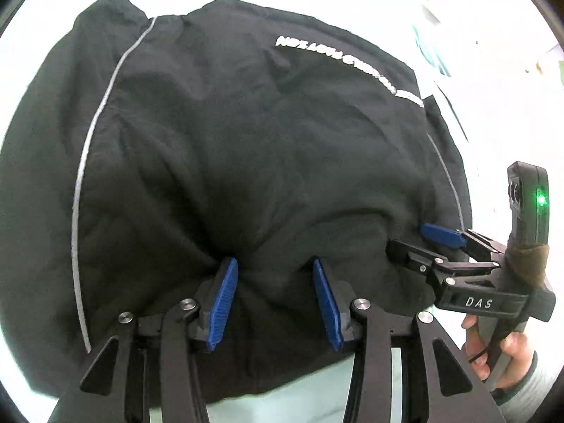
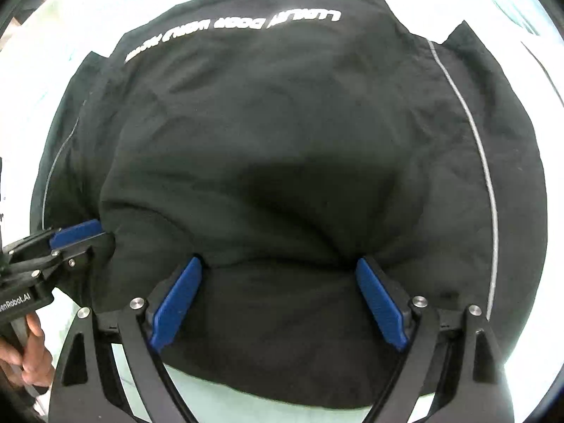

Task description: Fold large clothes

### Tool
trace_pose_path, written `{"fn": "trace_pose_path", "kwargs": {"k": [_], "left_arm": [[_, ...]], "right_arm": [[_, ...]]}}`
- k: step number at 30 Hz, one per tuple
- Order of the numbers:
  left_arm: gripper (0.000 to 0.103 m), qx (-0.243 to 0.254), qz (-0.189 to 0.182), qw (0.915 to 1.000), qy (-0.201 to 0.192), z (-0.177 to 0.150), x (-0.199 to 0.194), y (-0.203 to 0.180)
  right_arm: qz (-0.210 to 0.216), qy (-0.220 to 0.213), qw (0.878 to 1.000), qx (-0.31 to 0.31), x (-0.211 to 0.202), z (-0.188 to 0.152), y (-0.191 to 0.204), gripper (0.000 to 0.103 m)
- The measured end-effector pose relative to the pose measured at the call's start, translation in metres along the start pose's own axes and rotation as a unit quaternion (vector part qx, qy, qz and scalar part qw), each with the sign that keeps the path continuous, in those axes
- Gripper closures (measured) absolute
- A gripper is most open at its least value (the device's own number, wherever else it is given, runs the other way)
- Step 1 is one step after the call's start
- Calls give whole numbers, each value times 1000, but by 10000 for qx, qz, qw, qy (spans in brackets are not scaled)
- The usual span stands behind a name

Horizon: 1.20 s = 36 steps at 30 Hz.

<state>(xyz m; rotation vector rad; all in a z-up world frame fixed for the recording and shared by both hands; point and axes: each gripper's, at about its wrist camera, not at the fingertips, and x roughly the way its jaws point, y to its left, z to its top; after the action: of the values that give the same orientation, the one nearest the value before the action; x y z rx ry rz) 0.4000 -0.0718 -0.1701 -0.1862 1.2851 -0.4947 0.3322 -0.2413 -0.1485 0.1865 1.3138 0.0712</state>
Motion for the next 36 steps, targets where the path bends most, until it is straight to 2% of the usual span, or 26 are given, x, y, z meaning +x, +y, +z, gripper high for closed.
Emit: {"fn": "trace_pose_path", "kwargs": {"k": [2, 4, 5, 7, 10, 12, 13, 15, 17, 18, 20, 22, 24, 26, 29, 31, 34, 36], "left_arm": [[57, 40, -94, 9999, -77, 0, -19, -2], [57, 114, -133, 9993, -338, -1, -46, -5], [57, 117, -141, 9990, -420, -1, -54, -4], [57, 3, -136, 9982, -584, 3, -81, 6], [57, -151, -66, 9961, -869, 11, -118, 17], [57, -172, 37, 9931, -1160, 18, -144, 23], [57, -162, 111, 9908, -1342, 23, -160, 26], [57, -143, 284, 9861, -1631, 33, -190, 41], [57, -107, 438, 9814, -1867, 38, -217, 52], [55, -78, 518, 9798, -1932, 41, -227, 60], [48, -44, 749, 9778, -1957, 49, -232, 68], [45, -37, 752, 9797, -1856, 48, -228, 75], [45, -59, 442, 9847, -1684, 48, -219, 87], [45, -273, 99, 9897, -1405, 48, -198, 103], [45, -514, 120, 9927, -1085, 49, -164, 117], [45, -640, 122, 9946, -806, 53, -139, 128], [45, -830, -91, 9953, -486, 57, -112, 144], [45, -953, -193, 9947, -346, 61, -101, 155]], "right_arm": [[122, -2, 9998, 179, -14, -3, -6, 13], [193, -89, 9993, 313, -34, -8, -13, 13], [206, -267, 9987, 374, -53, -10, -19, 13], [130, -549, 9974, 454, -79, -13, -29, 13], [-296, -1116, 9913, 634, -132, -18, -49, 13], [-662, -1616, 9818, 751, -174, -24, -58, 13], [-897, -1944, 9732, 841, -199, -25, -65, 12], [-1178, -2321, 9606, 973, -235, -15, -93, 9], [-1631, -2783, 9397, 1140, -269, -19, -109, 6], [-1806, -2939, 9311, 1184, -275, -7, -111, 3], [-2051, -3189, 9168, 1251, -292, -3, -120, 0], [-1933, -3345, 9130, 1310, -294, 0, -130, 0], [-1541, -3155, 9290, 1168, -286, 3, -142, 0], [-1170, -2779, 9453, 1240, -262, 11, -155, 0], [-829, -1971, 9651, 1514, -221, 17, -176, 0], [-633, -1486, 9751, 1522, -187, 22, -181, 0], [-338, -744, 9866, 1413, -135, 29, -186, 0], [-257, -520, 9889, 1368, -111, 29, -187, 0]]}}
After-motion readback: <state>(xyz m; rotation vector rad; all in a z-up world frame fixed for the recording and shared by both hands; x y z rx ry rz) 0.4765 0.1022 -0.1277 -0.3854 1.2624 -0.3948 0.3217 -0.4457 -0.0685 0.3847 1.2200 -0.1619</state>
